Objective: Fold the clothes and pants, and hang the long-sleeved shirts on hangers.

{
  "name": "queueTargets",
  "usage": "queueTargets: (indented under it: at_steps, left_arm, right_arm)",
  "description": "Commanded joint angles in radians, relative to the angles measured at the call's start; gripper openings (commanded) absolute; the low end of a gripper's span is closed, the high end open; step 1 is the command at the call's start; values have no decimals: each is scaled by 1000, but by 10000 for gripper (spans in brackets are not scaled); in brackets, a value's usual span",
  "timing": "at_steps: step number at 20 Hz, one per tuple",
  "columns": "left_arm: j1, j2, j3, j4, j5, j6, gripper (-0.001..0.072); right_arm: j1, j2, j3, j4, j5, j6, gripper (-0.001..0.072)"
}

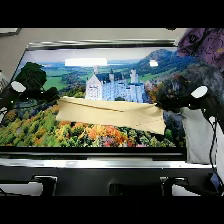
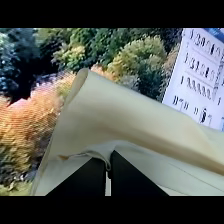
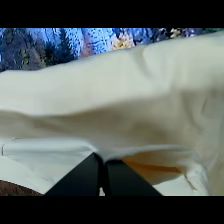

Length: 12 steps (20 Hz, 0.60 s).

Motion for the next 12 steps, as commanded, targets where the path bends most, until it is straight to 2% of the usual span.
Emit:
queueTargets:
  at_steps: [1,8,9,10,11,12]
  left_arm:
    - [-17,-35,21,1,43,2,17]
    - [-54,-128,22,0,41,-2,20]
    - [-58,-131,22,0,47,-2,67]
    - [-60,-130,23,0,48,-10,190]
    - [-60,-126,29,0,44,-21,437]
    - [-58,-121,42,1,34,-35,696]
  right_arm:
    - [1,-10,6,-14,-57,25,29]
    - [1,-142,6,16,-69,29,32]
    - [1,-157,6,27,-66,27,79]
    - [1,-161,6,45,-59,28,197]
    - [-8,-158,11,71,-31,28,320]
    - [-29,-152,35,92,32,9,556]
